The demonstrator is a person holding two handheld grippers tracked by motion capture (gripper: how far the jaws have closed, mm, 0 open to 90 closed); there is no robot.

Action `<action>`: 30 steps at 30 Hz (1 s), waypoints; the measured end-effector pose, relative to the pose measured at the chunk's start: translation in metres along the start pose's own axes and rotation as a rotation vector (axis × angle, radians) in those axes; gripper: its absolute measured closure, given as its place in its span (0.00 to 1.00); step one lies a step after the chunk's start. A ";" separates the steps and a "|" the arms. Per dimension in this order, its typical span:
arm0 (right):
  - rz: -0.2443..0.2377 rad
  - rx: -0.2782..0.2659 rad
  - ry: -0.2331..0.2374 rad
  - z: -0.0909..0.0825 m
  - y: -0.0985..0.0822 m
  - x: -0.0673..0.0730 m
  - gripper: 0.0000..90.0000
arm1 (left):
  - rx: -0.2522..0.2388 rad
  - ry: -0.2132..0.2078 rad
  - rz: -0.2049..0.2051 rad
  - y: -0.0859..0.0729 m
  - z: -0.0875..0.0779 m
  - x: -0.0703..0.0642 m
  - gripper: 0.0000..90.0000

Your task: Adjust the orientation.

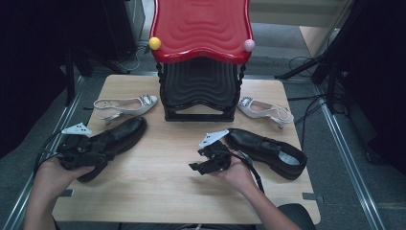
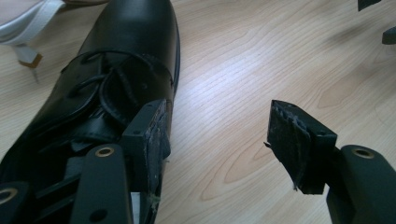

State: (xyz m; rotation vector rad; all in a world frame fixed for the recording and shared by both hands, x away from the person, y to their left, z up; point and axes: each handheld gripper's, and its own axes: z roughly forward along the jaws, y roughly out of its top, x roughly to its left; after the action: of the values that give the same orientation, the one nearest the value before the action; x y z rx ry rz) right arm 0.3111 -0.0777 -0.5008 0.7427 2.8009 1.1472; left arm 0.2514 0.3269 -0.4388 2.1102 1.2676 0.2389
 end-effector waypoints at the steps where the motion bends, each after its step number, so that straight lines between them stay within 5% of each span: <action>1: 0.000 0.001 0.000 0.000 0.000 0.000 0.42 | 0.003 0.009 -0.003 -0.001 -0.002 0.000 0.43; 8: 0.002 0.002 -0.001 0.000 0.000 0.000 0.42 | 0.044 0.059 -0.038 -0.008 -0.005 0.012 0.43; 11: 0.001 0.002 -0.002 0.000 0.000 0.000 0.42 | 0.002 0.023 -0.052 -0.010 -0.001 0.018 0.47; 16: -0.002 0.001 -0.005 0.000 0.000 -0.001 0.41 | 0.040 -0.003 -0.039 -0.013 0.005 0.019 0.49; 19: 0.003 0.004 -0.006 -0.001 -0.001 -0.001 0.41 | 0.019 -0.015 -0.056 -0.014 0.000 0.020 0.50; 25: 0.008 0.002 -0.008 -0.002 -0.001 -0.001 0.41 | 0.003 0.017 -0.092 -0.020 -0.013 0.030 0.50; 30: 0.002 0.001 -0.007 -0.001 -0.001 -0.001 0.41 | -0.006 0.027 -0.102 -0.017 -0.001 0.032 0.49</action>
State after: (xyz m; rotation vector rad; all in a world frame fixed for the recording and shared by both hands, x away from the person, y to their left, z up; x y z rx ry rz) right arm 0.3110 -0.0792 -0.5010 0.7486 2.7966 1.1413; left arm 0.2550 0.3599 -0.4536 2.0368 1.3844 0.2266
